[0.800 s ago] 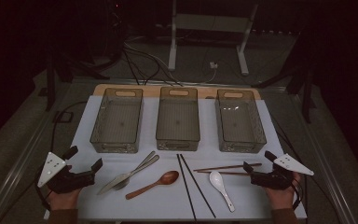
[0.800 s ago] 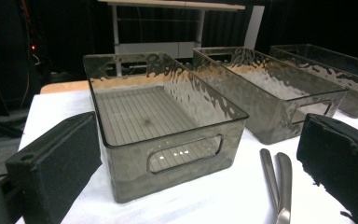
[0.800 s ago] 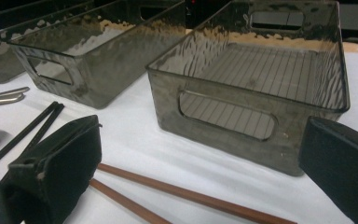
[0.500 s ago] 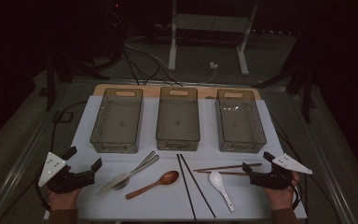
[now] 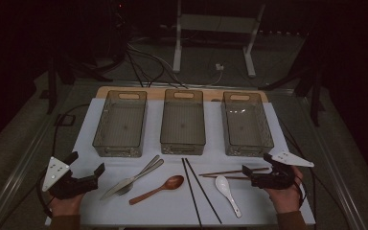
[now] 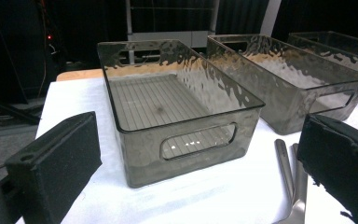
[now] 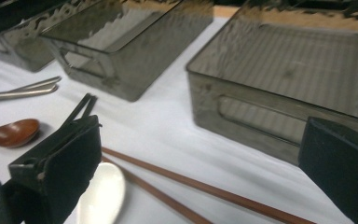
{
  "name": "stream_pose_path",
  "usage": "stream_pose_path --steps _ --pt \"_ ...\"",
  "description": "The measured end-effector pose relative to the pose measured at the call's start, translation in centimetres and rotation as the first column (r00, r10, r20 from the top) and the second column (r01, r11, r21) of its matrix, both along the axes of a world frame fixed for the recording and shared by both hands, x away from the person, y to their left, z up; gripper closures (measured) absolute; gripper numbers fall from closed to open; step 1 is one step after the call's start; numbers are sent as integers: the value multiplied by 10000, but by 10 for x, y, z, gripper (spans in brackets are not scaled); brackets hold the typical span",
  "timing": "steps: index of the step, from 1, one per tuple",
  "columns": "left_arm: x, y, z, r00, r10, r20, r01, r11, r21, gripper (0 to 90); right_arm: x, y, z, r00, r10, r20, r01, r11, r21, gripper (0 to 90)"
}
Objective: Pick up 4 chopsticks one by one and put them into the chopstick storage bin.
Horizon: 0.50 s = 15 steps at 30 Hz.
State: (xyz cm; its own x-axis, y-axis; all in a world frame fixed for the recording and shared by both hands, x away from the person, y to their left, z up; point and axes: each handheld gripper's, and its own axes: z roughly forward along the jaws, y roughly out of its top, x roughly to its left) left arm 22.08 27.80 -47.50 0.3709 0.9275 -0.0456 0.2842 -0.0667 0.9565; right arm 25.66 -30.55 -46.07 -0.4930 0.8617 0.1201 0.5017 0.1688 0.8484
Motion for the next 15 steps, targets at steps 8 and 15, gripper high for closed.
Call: stream_pose_path --steps 8,15 --pt "1 -4 -2 9999 -81 -116 83 9996 251 6 9 24 11 9977 562 -383 -580 9973 -451 0" --pt "1 -6 -3 9998 -71 -195 79 9991 425 6 13 42 14 9939 863 -684 -905 9940 -613 0"
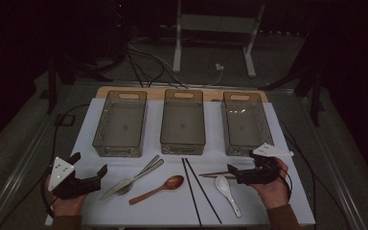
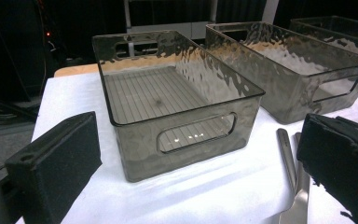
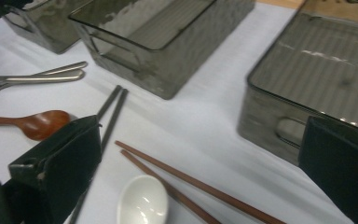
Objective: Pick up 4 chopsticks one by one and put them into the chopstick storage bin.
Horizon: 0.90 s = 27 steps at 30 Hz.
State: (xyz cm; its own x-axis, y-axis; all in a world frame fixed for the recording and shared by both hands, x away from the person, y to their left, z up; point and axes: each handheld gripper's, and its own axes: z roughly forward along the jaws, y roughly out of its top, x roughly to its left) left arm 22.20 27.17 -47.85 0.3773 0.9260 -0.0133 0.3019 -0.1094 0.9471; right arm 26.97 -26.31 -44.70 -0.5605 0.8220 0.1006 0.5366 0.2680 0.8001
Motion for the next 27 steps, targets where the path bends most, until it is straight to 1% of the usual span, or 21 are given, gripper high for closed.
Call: stream_pose_path --steps 5,6,11,12,14,17,18,20,27 --pt "0 -1 0 10000 -38 -26 38 10000 88 6 1 11 1 9997 225 -63 -226 9997 -83 0" --pt "0 -1 0 10000 -52 -26 52 10000 79 6 2 17 1 9994 324 -106 -325 9994 -129 0" --pt "0 -1 -1 10000 -44 -31 44 9999 101 6 2 31 -1 9980 588 -226 -592 9981 -184 0" --pt "0 -1 -1 10000 -48 -38 49 9999 118 6 2 31 -1 9980 588 -226 -592 9981 -184 0" --pt "0 -1 -1 10000 -54 -60 55 9999 139 6 2 38 -3 9973 678 -297 -685 9974 -235 0" --pt "0 -1 -1 10000 -50 -70 51 9998 175 6 1 43 -4 9966 756 -336 -764 9968 -226 0" --pt "0 -1 -1 10000 -46 -74 47 9998 172 6 1 47 -5 9960 816 -370 -827 9962 -273 0" --pt "0 -1 -1 10000 -56 -71 58 9998 187 6 1 50 -5 9956 848 -387 -859 9959 -277 0" --pt "1 -2 -2 9999 -69 -119 71 9997 225 6 1 65 -12 9925 1025 -669 -1054 9936 -403 0"
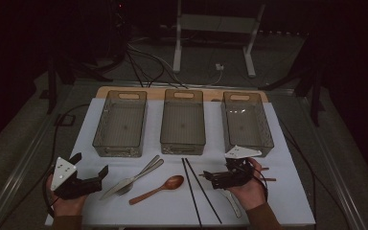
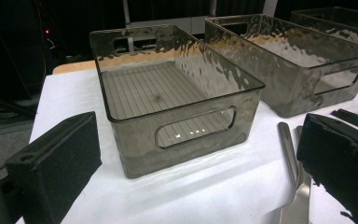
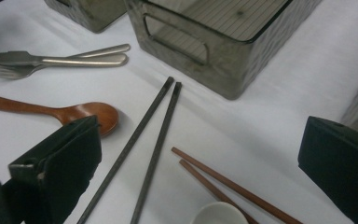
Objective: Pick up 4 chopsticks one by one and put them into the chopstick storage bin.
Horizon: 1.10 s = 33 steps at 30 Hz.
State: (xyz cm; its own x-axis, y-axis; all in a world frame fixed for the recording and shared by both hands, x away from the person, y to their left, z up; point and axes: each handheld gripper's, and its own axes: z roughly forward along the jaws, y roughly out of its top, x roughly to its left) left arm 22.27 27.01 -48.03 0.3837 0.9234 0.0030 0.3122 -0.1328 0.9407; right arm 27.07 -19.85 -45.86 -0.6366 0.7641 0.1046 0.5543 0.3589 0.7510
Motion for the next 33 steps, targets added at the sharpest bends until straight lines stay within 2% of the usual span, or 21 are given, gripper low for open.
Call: stream_pose_path --steps 6,10,27,33 --pt "0 1 0 10000 13 13 -13 10000 -13 6 0 10 -6 9998 89 -167 -94 9996 -249 0" --pt "0 0 0 10000 10 10 -10 10000 -12 6 0 15 -9 9993 77 -357 -84 9998 -194 0" --pt "0 1 0 10000 37 7 -37 10000 -15 6 2 38 -26 9961 210 -854 -267 9975 -661 0" --pt "0 1 -1 10000 45 -13 -45 10000 13 6 1 43 -28 9944 248 -1024 -326 9966 -757 38"
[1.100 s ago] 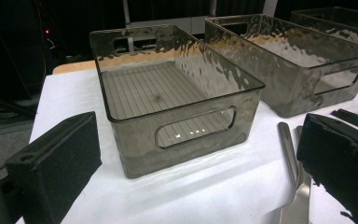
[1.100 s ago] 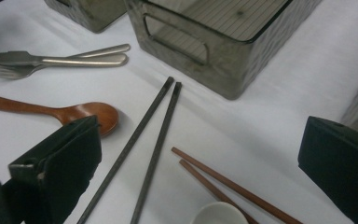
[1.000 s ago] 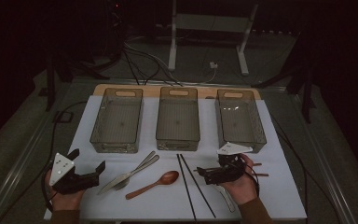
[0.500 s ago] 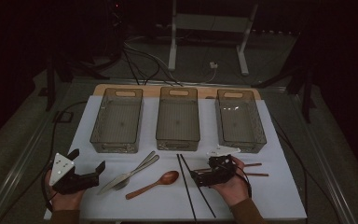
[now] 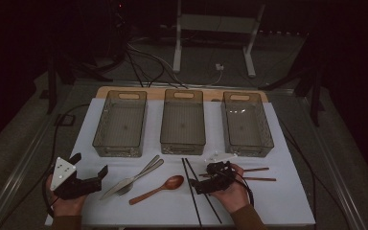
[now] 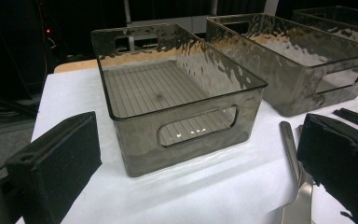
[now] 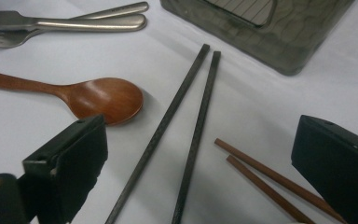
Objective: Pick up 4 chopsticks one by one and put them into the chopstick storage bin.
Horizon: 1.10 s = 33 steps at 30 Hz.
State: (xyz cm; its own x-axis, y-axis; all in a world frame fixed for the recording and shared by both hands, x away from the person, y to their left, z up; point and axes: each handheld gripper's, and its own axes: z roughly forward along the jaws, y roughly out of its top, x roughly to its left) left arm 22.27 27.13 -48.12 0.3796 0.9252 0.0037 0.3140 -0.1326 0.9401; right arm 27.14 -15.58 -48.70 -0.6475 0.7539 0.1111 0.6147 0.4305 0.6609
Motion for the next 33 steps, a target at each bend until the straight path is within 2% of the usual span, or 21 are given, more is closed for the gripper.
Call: stream_pose_path --steps 4,7,8,9,10,11,12,14,15,18,21,23,33 --pt "0 0 0 10000 5 3 -5 10000 6 6 0 3 -3 10000 -82 -31 81 9993 -359 90" --pt "0 0 0 10000 4 4 -4 10000 30 6 0 7 -5 9999 -128 -81 123 9977 -660 156" --pt "0 0 0 10000 13 -3 -13 10000 35 6 -1 9 -7 9999 -93 -110 84 9968 -801 214" --pt "0 0 0 10000 20 -3 -20 10000 38 6 -1 9 -7 9999 -93 -110 84 9968 -801 214" --pt "0 0 0 10000 23 -5 -22 10000 36 6 0 10 -8 9998 -60 -163 45 9960 -890 291" --pt "0 0 0 10000 28 -4 -28 10000 37 6 0 10 -8 9998 -60 -163 45 9960 -890 291" --pt "0 0 0 10000 34 -5 -34 10000 33 6 0 11 -9 9997 -53 -228 32 9959 -904 343" --pt "0 1 -1 10000 38 -4 -38 10000 30 6 0 13 -12 9988 140 -461 -183 9953 -955 504" --pt "0 1 -1 10000 38 -7 -38 10000 30 6 0 13 -12 9988 140 -461 -183 9953 -955 504" --pt "0 1 -1 10000 39 -17 -39 10000 44 6 1 16 -17 9975 71 -705 -151 9934 -1139 624" --pt "0 1 -1 10000 37 -12 -36 10000 51 6 0 18 -18 9965 35 -837 -137 9924 -1219 664" --pt "0 1 -1 10000 36 -31 -35 10000 45 6 0 20 -21 9959 -37 -909 -95 9895 -1439 717" --pt "0 0 -1 10000 28 -65 -27 10000 91 6 -2 20 -20 9964 -178 -830 35 9855 -1696 823"
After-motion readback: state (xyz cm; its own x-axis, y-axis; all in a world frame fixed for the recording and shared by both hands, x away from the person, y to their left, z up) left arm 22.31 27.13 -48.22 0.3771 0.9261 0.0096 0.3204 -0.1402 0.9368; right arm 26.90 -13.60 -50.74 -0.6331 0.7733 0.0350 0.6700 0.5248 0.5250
